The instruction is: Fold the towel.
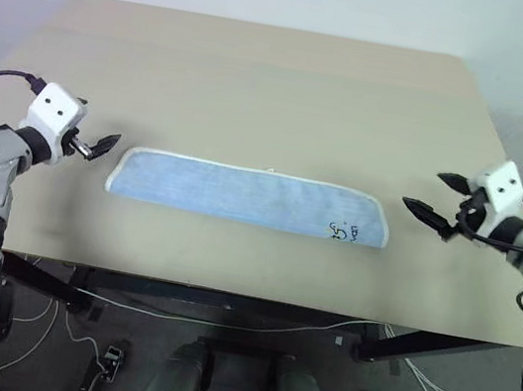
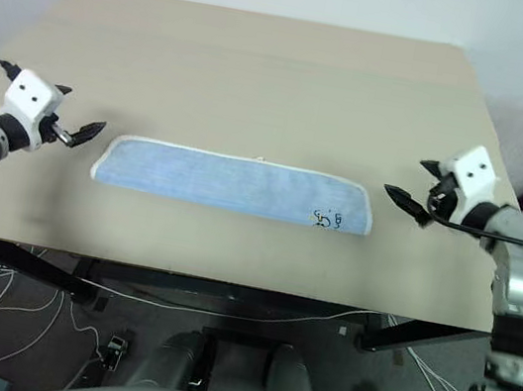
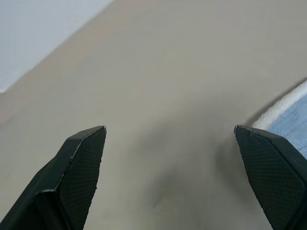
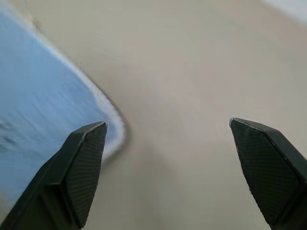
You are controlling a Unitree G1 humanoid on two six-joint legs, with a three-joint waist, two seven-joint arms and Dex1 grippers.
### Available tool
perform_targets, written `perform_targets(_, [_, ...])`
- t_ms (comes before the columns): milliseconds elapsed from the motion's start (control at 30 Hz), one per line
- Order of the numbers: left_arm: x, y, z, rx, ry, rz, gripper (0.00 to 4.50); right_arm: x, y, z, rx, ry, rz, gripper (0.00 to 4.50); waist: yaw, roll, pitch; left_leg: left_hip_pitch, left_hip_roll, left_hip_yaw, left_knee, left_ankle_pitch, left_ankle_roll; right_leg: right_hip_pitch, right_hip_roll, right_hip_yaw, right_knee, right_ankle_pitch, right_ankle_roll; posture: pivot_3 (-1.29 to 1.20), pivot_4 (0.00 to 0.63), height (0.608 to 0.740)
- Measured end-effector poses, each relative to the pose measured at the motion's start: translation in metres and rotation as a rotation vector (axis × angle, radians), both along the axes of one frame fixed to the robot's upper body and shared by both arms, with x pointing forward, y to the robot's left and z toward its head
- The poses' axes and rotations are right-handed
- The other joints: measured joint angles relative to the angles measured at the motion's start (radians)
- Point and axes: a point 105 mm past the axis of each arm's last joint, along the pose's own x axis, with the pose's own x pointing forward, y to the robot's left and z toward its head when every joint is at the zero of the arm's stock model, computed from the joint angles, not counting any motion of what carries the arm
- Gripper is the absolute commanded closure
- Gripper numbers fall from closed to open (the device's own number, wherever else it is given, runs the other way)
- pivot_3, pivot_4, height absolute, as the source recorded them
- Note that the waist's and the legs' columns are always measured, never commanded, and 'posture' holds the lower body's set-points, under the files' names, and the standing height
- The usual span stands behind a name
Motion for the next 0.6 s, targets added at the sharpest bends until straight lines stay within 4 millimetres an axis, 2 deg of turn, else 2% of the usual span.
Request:
perform_targets(133, [-0.012,-0.026,-0.003,-0.038,0.0,-0.122,0.0,-0.015,0.013,-0.012,0.376,0.162,-0.098,0.08,0.0,0.0,0.0,0.001,0.0,0.0,-0.001,0.0,0.0,0.001,0.0,0.0,0.0,0.0,0.0,0.0,0.15,0.74])
perform_targets(267, [-0.03,-0.056,-0.01,-0.028,0.059,-0.288,0.0,-0.03,0.027,-0.024,0.669,0.312,-0.18,0.08,0.001,0.0,0.0,0.001,0.0,-0.001,-0.002,0.0,0.0,0.001,-0.001,0.0,-0.001,0.0,0.0,0.0,0.15,0.74])
perform_targets(367, [-0.043,-0.079,-0.016,-0.036,0.123,-0.415,0.0,-0.045,0.04,-0.036,0.787,0.411,-0.199,0.08,0.003,0.0,-0.001,0.001,0.0,-0.001,-0.002,0.0,0.0,0.001,-0.001,0.0,-0.001,0.0,0.0,0.0,0.15,0.74])
perform_targets(500, [-0.05,-0.098,-0.019,-0.05,0.165,-0.492,0.0,-0.064,0.051,-0.052,0.859,0.517,-0.214,0.08,0.003,0.001,-0.001,0.001,0.0,0.0,-0.002,0.0,0.0,0.001,-0.001,0.0,-0.001,0.0,0.0,0.0,0.15,0.74])
perform_targets(600, [-0.053,-0.127,-0.027,-0.092,0.182,-0.575,0.0,-0.074,0.061,-0.062,0.956,0.569,-0.221,0.08,0.0,0.001,-0.001,0.002,0.0,0.0,-0.002,0.0,0.0,0.002,0.0,0.0,-0.001,0.0,0.0,0.0,0.15,0.74])
